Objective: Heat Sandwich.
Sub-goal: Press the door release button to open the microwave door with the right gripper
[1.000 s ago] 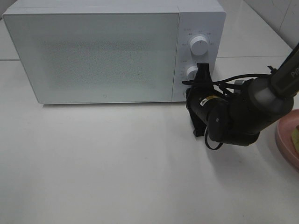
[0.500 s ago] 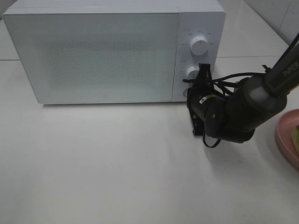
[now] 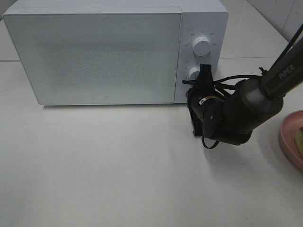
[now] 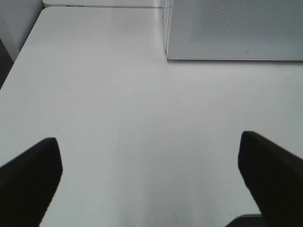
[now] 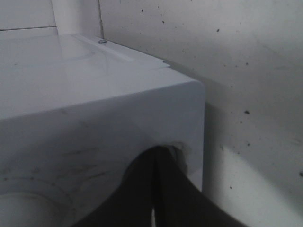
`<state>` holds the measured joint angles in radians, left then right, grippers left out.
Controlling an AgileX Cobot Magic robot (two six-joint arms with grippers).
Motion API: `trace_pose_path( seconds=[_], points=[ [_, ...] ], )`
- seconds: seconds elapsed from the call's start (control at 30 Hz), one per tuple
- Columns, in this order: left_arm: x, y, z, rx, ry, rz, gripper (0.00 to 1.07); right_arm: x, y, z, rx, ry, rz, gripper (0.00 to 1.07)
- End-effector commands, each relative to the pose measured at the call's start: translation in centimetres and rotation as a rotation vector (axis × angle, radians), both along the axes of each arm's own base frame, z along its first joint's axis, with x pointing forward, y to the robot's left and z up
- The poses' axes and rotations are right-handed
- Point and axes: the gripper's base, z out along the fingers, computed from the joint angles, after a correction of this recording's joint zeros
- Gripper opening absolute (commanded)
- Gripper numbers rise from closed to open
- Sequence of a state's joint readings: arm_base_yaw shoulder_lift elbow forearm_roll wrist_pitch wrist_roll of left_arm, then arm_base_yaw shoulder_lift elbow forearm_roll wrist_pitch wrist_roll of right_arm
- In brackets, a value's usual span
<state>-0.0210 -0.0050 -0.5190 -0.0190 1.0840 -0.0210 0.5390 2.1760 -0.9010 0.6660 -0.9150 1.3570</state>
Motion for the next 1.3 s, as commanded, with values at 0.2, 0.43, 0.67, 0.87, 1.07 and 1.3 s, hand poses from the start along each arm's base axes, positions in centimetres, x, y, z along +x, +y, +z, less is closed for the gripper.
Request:
trace_pose_path(
  seconds=[0.2,0.43,0.67,0.87,1.07,1.3],
  points=[
    [-0.3,0.0,0.0,0.003,-0.035,-0.004,0.96,3.7,-0.5,2.4,-0.043,-0.244,-0.029,0.0],
    [-0.3,0.0,0.0,0.003,-0.035,-0.004,0.96,3.7,-0.5,2.3,-0.042,-0.236,-0.028,0.0],
    [-0.3,0.0,0.0,0.003,-0.035,-0.004,0.96,3.7,-0.4,2.1,-0.036,-0.199,-0.017,0.0],
    [-0.3,0.0,0.0,0.003,-0.035,-0.004,0.96,3.5,-0.1,1.6,-0.013,-0.144,0.009,0.0],
    [-0.3,0.0,0.0,0.003,-0.035,-0.004,0.96,3.3,0.3,1.4,0.031,-0.081,0.036,0.0],
    [-0.3,0.0,0.0,0.003,-0.035,-0.004,0.96,3.2,0.7,2.6,0.027,-0.072,0.09,0.01]
  ],
)
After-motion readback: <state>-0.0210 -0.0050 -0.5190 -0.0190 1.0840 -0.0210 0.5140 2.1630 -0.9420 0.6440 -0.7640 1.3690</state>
